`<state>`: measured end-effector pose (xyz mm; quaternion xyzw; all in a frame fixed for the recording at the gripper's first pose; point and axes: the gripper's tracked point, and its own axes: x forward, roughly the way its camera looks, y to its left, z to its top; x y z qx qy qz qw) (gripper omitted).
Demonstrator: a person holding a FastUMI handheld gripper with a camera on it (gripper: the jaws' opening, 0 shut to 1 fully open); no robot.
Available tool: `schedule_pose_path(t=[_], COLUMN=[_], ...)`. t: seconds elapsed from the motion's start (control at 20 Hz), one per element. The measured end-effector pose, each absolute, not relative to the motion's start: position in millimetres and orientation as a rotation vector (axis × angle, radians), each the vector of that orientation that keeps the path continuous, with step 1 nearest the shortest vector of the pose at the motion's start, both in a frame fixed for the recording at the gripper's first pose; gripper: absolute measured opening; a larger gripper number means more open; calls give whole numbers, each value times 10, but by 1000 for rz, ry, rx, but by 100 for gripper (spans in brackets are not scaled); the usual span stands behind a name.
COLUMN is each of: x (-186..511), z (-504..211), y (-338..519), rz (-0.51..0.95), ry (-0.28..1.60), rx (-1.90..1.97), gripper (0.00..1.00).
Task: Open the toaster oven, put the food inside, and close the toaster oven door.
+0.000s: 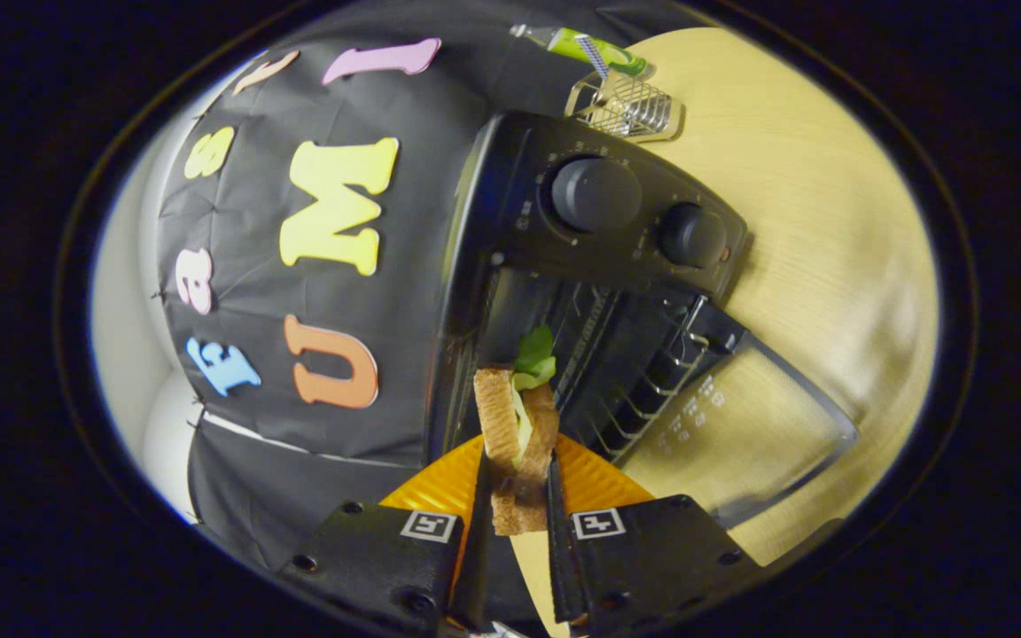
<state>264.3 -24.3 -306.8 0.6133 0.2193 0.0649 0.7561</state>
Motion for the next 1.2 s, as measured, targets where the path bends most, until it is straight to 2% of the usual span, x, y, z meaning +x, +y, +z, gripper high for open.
schedule_pose_path(t=[0.35,0.45,0.6,0.75,1.0,1.1,1.2], x=[3125,3204,3211,3192,3080,3021,2943], z=[-3339,-3373,-3355,-3369,-3386,-3363,-3406], y=[-107,9,94,69,199,242,258], rz=[107,118,112,94,127,128,130], ry=[392,407,435,462,518,555,613], rx=[1378,1340,1231,1192,1040,946,809], gripper=[34,37,59,63,84,86,95])
